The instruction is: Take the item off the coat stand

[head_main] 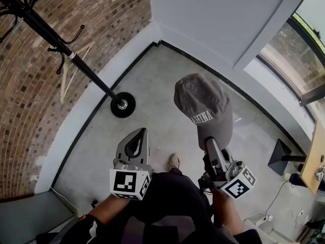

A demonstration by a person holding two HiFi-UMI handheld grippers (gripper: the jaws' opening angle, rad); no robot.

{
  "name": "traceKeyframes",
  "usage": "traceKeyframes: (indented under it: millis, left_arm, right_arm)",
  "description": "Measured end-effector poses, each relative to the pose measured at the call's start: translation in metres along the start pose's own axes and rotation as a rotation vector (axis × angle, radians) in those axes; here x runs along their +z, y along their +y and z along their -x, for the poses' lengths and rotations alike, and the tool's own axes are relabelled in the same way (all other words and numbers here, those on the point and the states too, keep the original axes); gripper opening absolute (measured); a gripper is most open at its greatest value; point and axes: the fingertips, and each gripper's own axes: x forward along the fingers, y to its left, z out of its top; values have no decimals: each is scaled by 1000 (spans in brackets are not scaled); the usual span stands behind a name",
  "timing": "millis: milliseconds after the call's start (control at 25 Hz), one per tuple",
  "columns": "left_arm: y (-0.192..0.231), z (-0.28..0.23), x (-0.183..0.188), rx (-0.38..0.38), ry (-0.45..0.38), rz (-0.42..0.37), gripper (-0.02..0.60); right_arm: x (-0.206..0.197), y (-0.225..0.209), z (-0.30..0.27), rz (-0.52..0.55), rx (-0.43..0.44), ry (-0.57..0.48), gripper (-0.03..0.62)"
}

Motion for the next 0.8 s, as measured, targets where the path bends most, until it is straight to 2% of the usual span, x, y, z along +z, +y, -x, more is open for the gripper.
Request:
traceKeyframes:
  millis: [280,800]
  left_arm:
    - [-6,4,-23,53,14,8,25]
    - [2,28,-25,166,-7,31,25]
  right_arm:
    - [-8,-18,1,-18,37,27,29]
    - [-18,-14,-7,-38,106,102,31]
